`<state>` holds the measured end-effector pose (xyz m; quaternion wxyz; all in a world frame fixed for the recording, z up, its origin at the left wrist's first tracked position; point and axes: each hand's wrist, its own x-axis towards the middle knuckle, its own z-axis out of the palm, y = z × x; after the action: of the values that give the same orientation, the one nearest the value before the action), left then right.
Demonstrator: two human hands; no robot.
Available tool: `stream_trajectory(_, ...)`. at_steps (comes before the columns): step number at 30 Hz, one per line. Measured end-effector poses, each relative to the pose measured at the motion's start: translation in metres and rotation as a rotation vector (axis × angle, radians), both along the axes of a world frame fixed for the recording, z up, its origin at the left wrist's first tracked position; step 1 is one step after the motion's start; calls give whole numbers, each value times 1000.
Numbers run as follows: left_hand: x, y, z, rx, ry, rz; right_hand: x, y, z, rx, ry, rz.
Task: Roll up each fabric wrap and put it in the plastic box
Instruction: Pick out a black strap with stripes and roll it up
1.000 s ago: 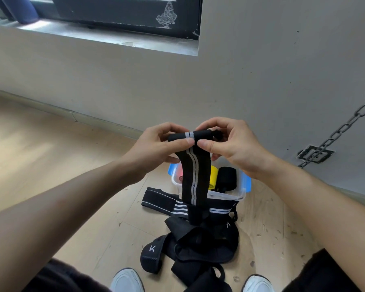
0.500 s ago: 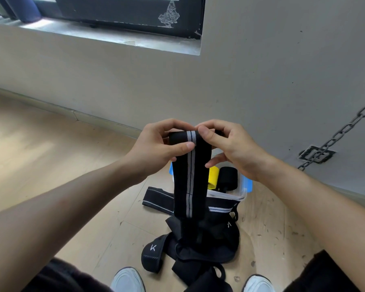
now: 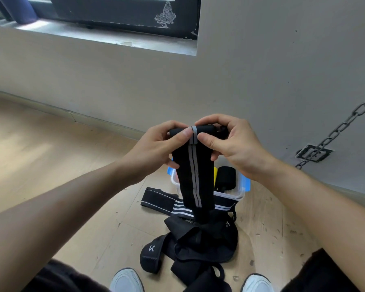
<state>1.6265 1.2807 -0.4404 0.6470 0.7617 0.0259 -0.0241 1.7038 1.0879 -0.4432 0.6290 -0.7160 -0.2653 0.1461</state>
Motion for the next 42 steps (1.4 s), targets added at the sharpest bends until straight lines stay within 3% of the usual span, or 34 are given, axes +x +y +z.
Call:
stream_trajectory(10,-5,4,1,-47,-137,102,-1,4,4,-39,253,79)
stream_trajectory(26,-3,2,9,-56,102,41,1,1,0,77,124,30)
stream_trajectory(30,-2,3,8,-36,62,104,2,-1,2,71,112,45)
stream_trajectory(38,-6,3,9,-62,-64,110,2,-1,7,-63,269,102)
stream_trajectory(42,-5,3,9,-86,-79,111,2,-1,6,-16,245,115)
